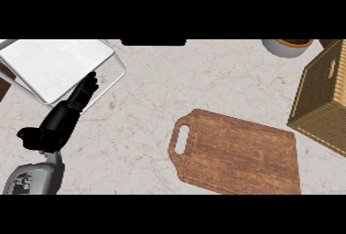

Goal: Pick the tomato from the cutting board and place it in the basket

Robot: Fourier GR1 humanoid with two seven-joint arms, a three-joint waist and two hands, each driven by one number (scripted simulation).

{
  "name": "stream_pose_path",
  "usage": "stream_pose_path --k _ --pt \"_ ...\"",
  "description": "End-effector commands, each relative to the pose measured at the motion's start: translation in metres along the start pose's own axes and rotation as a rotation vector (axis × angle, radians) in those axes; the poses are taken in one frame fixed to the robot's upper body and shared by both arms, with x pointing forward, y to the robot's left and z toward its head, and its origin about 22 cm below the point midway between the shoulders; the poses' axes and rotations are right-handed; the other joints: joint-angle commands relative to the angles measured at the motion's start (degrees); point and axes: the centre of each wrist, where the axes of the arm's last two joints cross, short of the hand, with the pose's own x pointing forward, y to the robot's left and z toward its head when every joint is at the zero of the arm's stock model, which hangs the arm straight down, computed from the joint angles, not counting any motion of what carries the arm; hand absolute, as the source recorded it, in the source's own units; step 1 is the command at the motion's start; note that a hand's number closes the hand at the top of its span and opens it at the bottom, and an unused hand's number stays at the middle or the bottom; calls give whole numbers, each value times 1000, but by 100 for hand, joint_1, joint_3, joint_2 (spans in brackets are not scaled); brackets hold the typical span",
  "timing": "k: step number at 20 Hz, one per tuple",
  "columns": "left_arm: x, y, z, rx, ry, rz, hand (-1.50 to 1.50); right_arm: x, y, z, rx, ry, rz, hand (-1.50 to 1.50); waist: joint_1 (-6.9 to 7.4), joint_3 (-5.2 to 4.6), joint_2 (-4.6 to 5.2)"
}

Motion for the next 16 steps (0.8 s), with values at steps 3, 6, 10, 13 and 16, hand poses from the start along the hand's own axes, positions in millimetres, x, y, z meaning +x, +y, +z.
stream_pose_path --k 3,6,10,13,16 --pt "5 -4 7 13 -5 20 0 -7 6 -8 4 -59 -22 -150 3 -1 -3" --pt "-3 13 10 7 10 4 0 14 -7 -26 -1 -63 -99 -150 8 -2 -4" --pt "1 4 2 1 7 8 0 14 -28 -37 -23 -1 -215 -150 -25 -2 -10" --pt "-13 12 20 19 3 3 0 12 -45 -40 -85 53 -321 -150 -53 -5 -26" --pt "-8 1 9 15 12 -6 0 -7 -71 -36 -25 134 -338 -150 -128 -6 -36"
